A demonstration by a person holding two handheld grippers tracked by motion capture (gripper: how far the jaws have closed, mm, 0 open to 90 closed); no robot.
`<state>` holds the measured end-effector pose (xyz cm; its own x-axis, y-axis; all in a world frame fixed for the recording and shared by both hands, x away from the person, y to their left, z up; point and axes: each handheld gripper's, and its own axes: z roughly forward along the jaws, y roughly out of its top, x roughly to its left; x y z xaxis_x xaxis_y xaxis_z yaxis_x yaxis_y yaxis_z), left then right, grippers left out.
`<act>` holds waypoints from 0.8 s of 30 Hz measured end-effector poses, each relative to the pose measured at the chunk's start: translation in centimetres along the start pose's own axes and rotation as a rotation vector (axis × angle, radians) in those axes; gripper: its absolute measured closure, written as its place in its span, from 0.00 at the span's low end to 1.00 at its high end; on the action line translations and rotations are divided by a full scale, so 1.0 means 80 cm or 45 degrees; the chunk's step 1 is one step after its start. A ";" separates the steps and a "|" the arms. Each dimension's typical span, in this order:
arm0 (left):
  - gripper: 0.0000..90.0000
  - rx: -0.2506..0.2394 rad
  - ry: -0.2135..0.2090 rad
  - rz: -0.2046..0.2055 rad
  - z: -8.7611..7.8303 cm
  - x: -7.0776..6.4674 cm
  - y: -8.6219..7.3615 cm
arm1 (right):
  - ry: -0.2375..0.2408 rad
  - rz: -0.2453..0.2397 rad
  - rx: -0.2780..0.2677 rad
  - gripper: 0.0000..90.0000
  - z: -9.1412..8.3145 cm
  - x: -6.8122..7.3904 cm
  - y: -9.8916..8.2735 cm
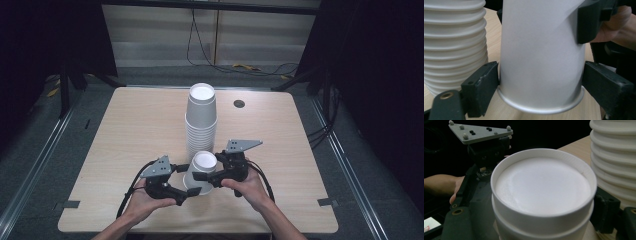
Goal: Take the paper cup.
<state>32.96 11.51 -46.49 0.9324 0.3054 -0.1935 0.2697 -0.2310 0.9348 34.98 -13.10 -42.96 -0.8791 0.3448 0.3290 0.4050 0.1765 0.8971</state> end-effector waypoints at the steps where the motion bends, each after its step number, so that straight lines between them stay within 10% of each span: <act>1: 0.14 0.000 0.000 0.000 0.000 0.000 0.000 | 0.000 0.000 0.000 0.24 0.000 0.000 0.000; 24: 0.11 0.018 -0.030 0.022 0.006 -0.007 0.002 | 0.060 -0.003 -0.030 0.24 0.012 0.014 -0.001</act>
<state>32.60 10.83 -46.40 0.9423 0.2792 -0.1846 0.2568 -0.2492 0.9338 34.19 -11.82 -42.97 -0.8912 0.3007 0.3396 0.3970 0.1551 0.9046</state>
